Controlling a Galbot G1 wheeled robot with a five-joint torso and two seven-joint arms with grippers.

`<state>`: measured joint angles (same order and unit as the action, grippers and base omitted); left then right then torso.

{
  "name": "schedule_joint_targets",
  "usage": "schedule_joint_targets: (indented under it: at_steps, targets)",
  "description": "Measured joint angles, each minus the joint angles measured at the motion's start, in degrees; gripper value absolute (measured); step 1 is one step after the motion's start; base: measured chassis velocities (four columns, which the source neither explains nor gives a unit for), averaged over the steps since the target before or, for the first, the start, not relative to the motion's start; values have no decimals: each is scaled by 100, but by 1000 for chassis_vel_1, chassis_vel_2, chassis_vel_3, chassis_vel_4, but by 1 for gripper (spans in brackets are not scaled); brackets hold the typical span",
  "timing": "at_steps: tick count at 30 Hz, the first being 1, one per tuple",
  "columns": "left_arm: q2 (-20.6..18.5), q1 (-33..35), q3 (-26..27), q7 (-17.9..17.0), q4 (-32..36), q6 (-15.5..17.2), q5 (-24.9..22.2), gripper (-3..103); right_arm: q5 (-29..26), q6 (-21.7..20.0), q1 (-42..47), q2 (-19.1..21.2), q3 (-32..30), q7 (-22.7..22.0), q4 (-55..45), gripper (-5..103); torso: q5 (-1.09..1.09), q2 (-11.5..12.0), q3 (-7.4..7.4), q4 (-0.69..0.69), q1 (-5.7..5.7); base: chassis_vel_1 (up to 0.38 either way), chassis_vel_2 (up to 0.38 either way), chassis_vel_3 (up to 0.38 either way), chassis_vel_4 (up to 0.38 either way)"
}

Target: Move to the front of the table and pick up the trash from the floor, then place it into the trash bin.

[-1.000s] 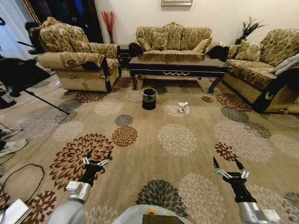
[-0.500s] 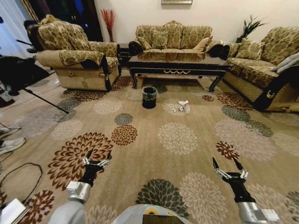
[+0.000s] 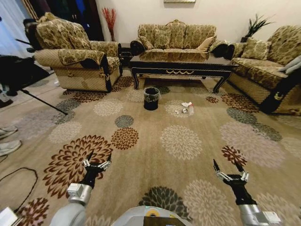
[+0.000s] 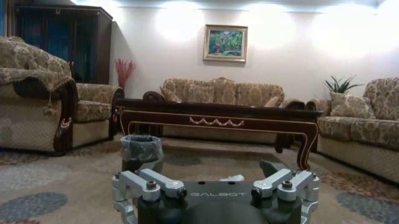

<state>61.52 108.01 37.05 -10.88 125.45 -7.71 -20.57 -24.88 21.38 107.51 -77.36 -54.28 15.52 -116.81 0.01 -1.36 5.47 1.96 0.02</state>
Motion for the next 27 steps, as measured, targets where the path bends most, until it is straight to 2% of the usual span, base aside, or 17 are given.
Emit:
schedule_joint_targets:
  at_steps: [4, 8, 17, 23, 27]
  targets:
    - [23, -29, 0, -6, -59, -156, 49, 100, 0, -5, -6, 2, 0, -1, 0, 100, 0, 6, -10, 0, 0, -122, 126, 117, -97]
    - [64, -96, -13, -35, -155, -450, 54, 100, 9, -26, -20, 1, 4, -72, -2, 100, -2, 3, -8, -2, -1, -116, 123, 102, -111]
    - [81, -98, 48, -51, -264, -631, -6, 100, 28, -43, -50, -2, 13, -98, -8, 100, -1, -19, 11, -1, -1, -161, 154, 156, -143]
    - [90, -41, 99, -3, -287, -631, -186, 101, 68, -43, -39, -11, 14, -125, -24, 100, 0, -29, 21, -1, -1, -163, 141, 151, -148]
    - [110, -22, 117, -47, -332, -615, -180, 97, 98, -20, -7, -10, -4, -118, -21, 100, -1, -35, 25, -1, -2, -128, 128, 128, -128]
